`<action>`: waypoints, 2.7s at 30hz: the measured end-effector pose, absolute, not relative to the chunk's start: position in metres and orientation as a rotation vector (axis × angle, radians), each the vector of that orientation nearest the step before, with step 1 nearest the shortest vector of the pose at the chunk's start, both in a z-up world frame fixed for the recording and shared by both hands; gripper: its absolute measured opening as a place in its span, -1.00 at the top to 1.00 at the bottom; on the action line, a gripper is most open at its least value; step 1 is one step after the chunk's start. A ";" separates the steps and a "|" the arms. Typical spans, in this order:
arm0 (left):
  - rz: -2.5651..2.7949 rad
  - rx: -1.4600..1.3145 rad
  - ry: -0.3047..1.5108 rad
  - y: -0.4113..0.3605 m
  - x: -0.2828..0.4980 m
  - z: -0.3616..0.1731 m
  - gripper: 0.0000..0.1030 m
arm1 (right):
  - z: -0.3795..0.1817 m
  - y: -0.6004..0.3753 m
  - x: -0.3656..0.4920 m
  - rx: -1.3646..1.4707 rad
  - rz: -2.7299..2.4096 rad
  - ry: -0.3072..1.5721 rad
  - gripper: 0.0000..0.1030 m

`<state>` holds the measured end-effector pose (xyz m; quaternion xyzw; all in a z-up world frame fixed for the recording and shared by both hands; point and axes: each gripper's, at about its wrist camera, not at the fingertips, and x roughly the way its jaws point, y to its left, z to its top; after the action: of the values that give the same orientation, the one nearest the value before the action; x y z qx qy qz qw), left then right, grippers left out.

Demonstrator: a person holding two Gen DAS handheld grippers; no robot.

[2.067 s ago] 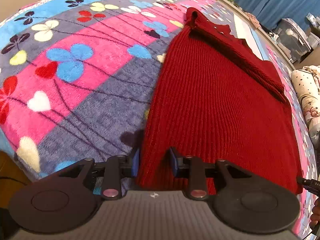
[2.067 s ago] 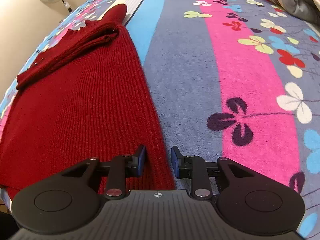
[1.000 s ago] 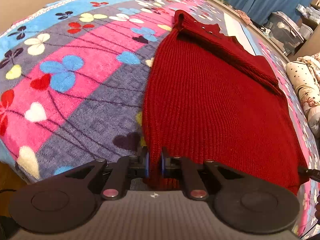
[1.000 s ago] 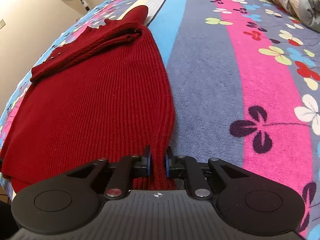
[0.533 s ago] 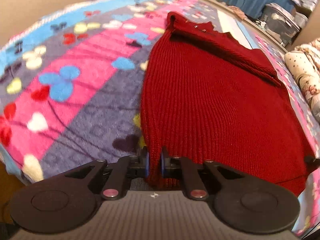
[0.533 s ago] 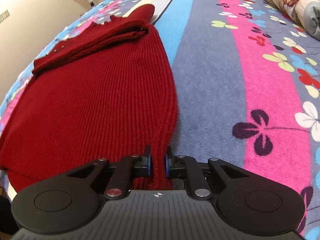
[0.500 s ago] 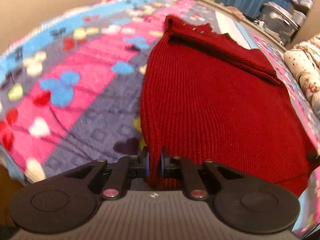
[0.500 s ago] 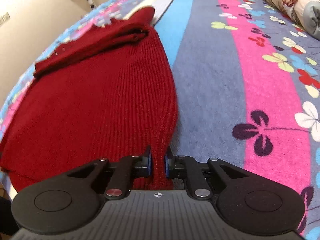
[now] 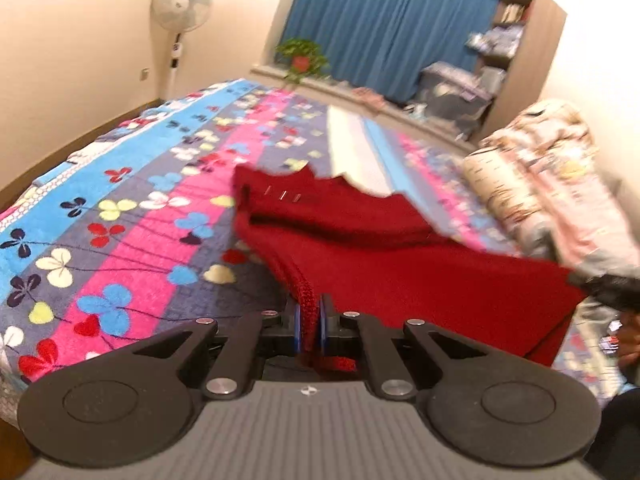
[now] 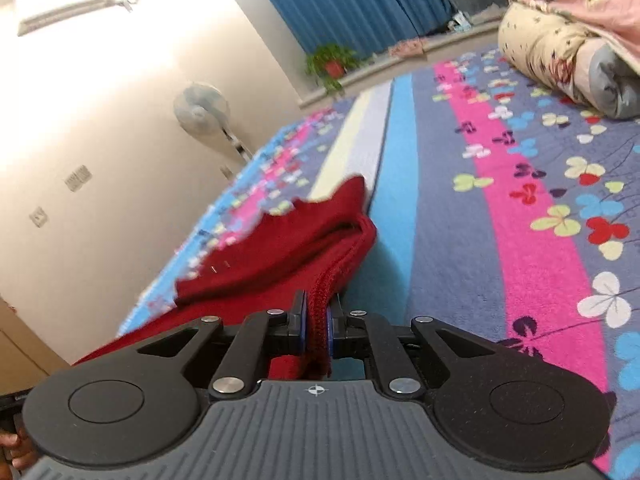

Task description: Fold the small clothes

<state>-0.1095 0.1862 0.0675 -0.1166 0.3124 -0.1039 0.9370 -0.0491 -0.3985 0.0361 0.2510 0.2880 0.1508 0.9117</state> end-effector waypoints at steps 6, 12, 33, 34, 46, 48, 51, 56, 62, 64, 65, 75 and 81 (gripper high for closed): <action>-0.331 -0.268 0.616 0.208 -0.186 0.125 0.83 | 0.074 -0.423 -0.141 0.529 0.403 0.493 0.84; -0.293 -0.390 0.656 0.234 -0.142 0.111 0.82 | 0.073 -0.440 -0.132 0.576 0.360 0.530 0.84; -0.016 -0.609 0.874 0.291 0.070 -0.040 0.69 | -0.067 -0.397 0.097 0.481 0.137 0.850 0.75; -0.026 -0.654 0.853 0.297 0.064 -0.038 0.67 | -0.065 -0.398 0.096 0.483 0.134 0.843 0.73; 0.010 -0.497 0.851 0.318 0.036 -0.028 0.09 | -0.055 -0.446 0.079 0.521 0.171 0.840 0.37; -0.029 -0.453 0.887 0.308 0.040 -0.031 0.05 | -0.061 -0.440 0.079 0.481 0.221 0.890 0.25; -0.086 -0.395 0.905 0.291 0.045 -0.039 -0.21 | -0.072 -0.417 0.083 0.383 0.268 0.956 0.16; -0.104 -0.316 0.946 0.264 0.067 -0.050 -0.21 | -0.087 -0.391 0.096 0.355 0.278 0.990 0.08; -0.107 -0.314 0.929 0.248 0.092 -0.054 -0.21 | -0.089 -0.391 0.113 0.454 0.236 0.904 0.08; -0.098 -0.361 0.924 0.249 0.100 -0.055 -0.21 | -0.088 -0.386 0.119 0.439 0.232 0.874 0.04; -0.092 -0.371 0.921 0.248 0.103 -0.055 -0.21 | -0.088 -0.383 0.122 0.440 0.238 0.859 0.03; -0.045 -0.400 0.909 0.244 0.129 -0.060 0.07 | -0.099 -0.384 0.151 0.505 0.172 0.815 0.05; -0.050 -0.402 0.926 0.245 0.130 -0.066 0.11 | -0.106 -0.383 0.154 0.528 0.189 0.849 0.53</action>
<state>0.1296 0.2452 -0.0659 -0.1927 0.4436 -0.0238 0.8749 0.1536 -0.3833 -0.1057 0.2526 0.4065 0.0905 0.8733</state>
